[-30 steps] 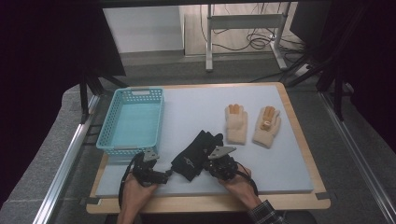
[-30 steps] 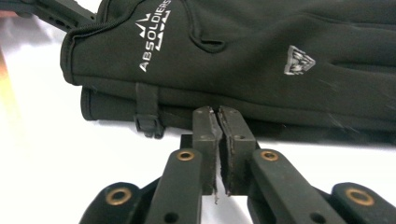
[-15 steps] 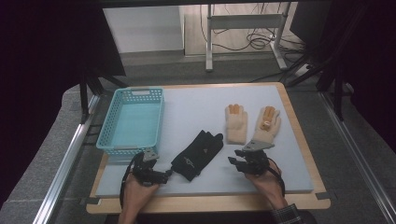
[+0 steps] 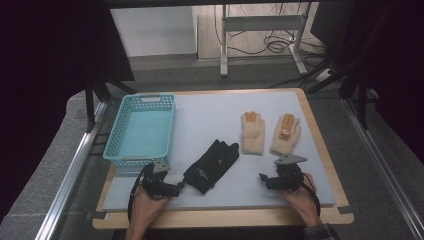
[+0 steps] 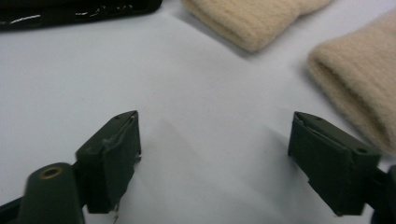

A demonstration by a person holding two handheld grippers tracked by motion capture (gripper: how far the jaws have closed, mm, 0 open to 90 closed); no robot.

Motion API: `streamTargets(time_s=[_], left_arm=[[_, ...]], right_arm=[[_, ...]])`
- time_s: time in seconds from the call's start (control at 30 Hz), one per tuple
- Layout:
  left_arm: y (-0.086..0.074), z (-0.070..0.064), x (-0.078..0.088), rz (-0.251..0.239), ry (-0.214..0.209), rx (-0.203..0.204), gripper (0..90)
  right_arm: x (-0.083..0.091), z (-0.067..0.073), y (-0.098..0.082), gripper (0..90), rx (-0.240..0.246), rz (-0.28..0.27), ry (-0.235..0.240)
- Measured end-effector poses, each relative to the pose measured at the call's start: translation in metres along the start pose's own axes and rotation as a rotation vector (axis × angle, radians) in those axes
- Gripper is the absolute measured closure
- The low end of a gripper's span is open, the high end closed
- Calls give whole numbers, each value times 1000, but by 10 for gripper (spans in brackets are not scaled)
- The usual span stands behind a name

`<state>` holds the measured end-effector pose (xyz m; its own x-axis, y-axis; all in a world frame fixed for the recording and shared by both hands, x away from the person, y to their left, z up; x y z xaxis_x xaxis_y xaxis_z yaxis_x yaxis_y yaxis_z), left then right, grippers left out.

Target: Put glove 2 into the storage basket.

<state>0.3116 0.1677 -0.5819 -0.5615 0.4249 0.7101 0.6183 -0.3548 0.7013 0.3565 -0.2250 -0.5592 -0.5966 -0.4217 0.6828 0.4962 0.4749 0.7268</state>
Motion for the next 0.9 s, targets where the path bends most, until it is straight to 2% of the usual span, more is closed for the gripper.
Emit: streamTargets(time_s=[0.07,0.47,0.7,0.77,0.8,0.83,0.9], left_arm=[[0,0,0,1,0,0,24],[-1,1,3,-10,-7,-7,61],[4,0,13,-21,-46,-3,73],[8,-4,18,-36,-66,-3,73],[13,-8,21,-45,-81,-16,72],[13,-8,21,-45,-81,-16,72],[22,-17,24,-52,-107,-32,66]], right_arm=[[-1,-1,0,130,-13,11,7],[-2,-1,0,124,-13,10,6],[-2,-1,-1,125,-14,11,5],[-2,-1,-1,125,-15,10,5],[-2,-1,-1,125,-15,11,4],[-2,-1,-1,125,-15,11,4],[-2,-1,-1,125,-15,10,4]])
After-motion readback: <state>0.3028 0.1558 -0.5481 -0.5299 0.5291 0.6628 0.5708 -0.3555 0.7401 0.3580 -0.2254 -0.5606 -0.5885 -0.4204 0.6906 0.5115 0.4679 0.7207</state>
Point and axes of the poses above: each handheld gripper's, and its own axes: x roughly backward along the jaws, y roughly out of its top, z roughly to its left, the point moved 4 cm from there along -x, roughly forward along the jaws, and after that the axes turned 1 degree about -y, right-handed, at the moved point
